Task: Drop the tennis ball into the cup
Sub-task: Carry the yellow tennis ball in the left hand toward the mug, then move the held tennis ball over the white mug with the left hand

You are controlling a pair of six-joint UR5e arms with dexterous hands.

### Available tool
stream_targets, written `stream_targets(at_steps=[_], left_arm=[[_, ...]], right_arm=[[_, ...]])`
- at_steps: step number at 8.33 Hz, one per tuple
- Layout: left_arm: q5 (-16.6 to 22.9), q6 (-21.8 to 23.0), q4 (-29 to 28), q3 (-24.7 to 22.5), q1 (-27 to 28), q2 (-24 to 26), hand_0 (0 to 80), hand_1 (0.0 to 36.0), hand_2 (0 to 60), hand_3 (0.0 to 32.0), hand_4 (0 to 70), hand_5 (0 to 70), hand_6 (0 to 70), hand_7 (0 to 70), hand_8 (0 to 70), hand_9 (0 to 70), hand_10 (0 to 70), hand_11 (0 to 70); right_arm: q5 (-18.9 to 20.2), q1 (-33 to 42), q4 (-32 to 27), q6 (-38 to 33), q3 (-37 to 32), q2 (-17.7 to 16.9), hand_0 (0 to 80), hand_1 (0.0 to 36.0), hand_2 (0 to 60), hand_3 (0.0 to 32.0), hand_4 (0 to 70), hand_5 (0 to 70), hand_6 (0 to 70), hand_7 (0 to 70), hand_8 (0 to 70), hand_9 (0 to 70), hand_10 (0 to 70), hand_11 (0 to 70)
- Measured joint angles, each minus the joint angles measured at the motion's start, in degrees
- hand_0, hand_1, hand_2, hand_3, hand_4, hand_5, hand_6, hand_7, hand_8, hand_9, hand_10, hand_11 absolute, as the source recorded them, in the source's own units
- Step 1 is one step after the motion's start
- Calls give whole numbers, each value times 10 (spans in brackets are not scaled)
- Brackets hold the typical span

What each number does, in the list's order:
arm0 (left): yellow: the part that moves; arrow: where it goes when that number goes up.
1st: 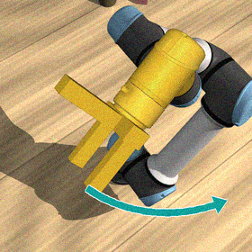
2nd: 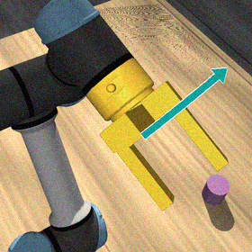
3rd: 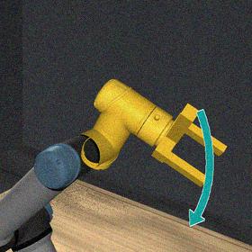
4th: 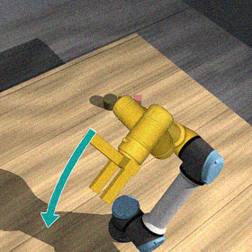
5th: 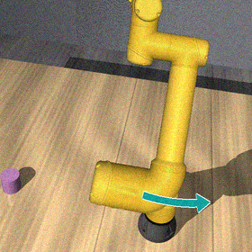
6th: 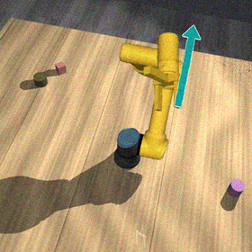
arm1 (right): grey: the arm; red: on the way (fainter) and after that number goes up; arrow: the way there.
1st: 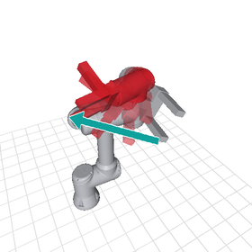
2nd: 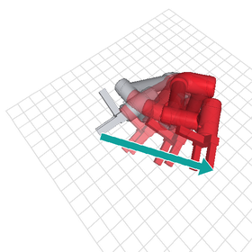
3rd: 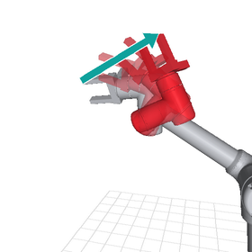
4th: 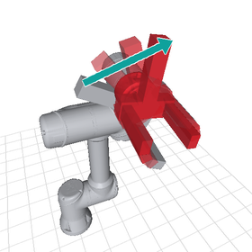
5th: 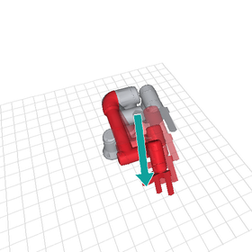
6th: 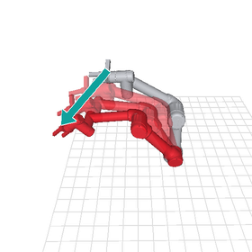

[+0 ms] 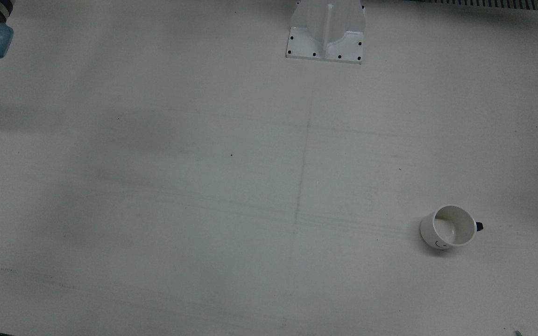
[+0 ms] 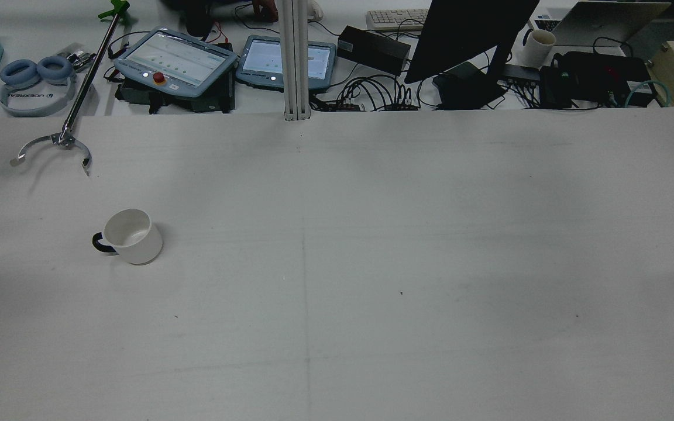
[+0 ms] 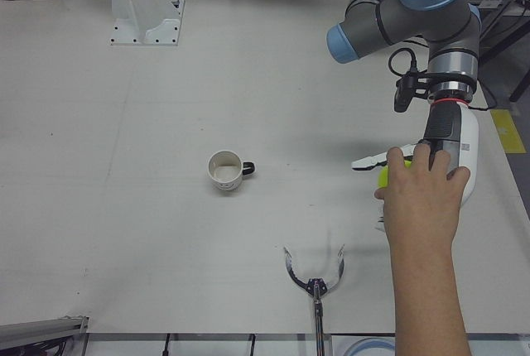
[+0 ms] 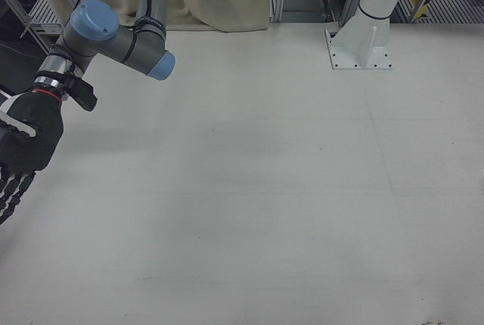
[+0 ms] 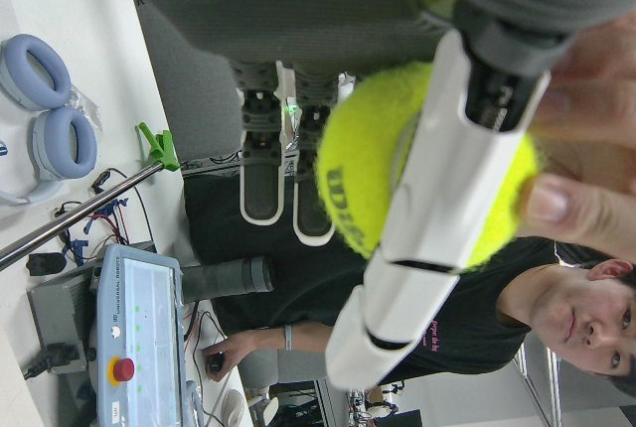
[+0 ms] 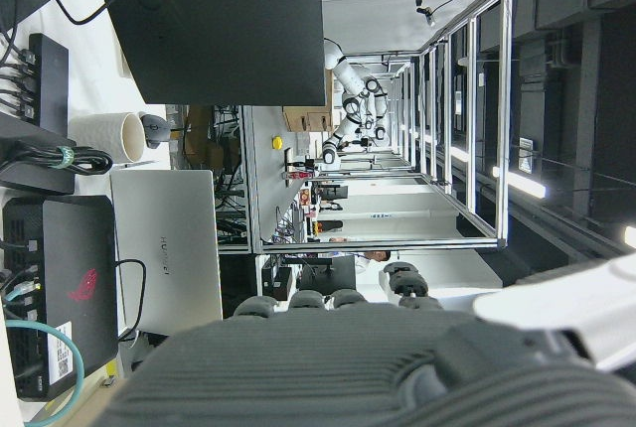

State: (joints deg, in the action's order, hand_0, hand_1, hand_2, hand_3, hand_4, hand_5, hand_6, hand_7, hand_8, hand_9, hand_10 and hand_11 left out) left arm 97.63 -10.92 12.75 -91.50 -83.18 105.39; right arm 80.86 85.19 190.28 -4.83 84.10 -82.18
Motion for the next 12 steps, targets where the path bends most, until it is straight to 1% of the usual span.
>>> stream_targets(at_steps=[1,2,3,4,5,6,7,8,9,10,11,12], left_arm=[[0,1,0,0,0,0,800,360,170,0,379,238,700,700,409,558,226,364],[0,1,-1,-5,2,0,800,360,188,0,378,216,658,700,393,552,218,349],[4,0,-7,-10,7,-1,800,358,238,0,370,216,694,700,399,550,213,339],[26,-1,-15,-13,15,-1,800,360,247,0,372,191,601,700,382,552,193,310],[56,-3,-22,-17,28,0,800,356,278,0,372,189,629,700,392,558,72,131],[74,-5,-23,-26,55,2,800,343,305,0,364,197,700,700,412,566,45,91],[81,-7,-18,-35,92,4,764,334,307,0,358,178,583,700,386,562,49,94],[79,-12,-12,-41,122,5,706,327,289,0,352,151,484,700,364,559,48,93],[75,-16,-10,-44,143,5,706,320,304,0,348,174,611,700,390,561,51,96],[73,-17,-9,-45,160,5,696,312,310,0,351,188,694,700,406,560,50,95],[72,-19,-8,-45,177,6,666,314,292,0,351,155,494,700,365,558,49,92],[71,-22,-8,-46,197,7,641,301,277,0,350,152,519,700,368,556,48,90]], right_arm=[[0,0,0,0,0,0,0,0,0,0,0,0,0,0,0,0,0,0],[0,0,0,0,0,0,0,0,0,0,0,0,0,0,0,0,0,0],[0,0,0,0,0,0,0,0,0,0,0,0,0,0,0,0,0,0],[0,0,0,0,0,0,0,0,0,0,0,0,0,0,0,0,0,0],[0,0,0,0,0,0,0,0,0,0,0,0,0,0,0,0,0,0],[0,0,0,0,0,0,0,0,0,0,0,0,0,0,0,0,0,0],[0,0,0,0,0,0,0,0,0,0,0,0,0,0,0,0,0,0],[0,0,0,0,0,0,0,0,0,0,0,0,0,0,0,0,0,0],[0,0,0,0,-1,0,0,0,0,0,0,0,0,0,0,0,0,0],[0,0,0,0,-1,0,0,0,0,0,0,0,0,0,0,0,0,0],[0,0,0,0,-1,0,0,0,0,0,0,0,0,0,0,0,0,0],[0,0,0,0,-1,0,0,0,0,0,0,0,0,0,0,0,0,0]])
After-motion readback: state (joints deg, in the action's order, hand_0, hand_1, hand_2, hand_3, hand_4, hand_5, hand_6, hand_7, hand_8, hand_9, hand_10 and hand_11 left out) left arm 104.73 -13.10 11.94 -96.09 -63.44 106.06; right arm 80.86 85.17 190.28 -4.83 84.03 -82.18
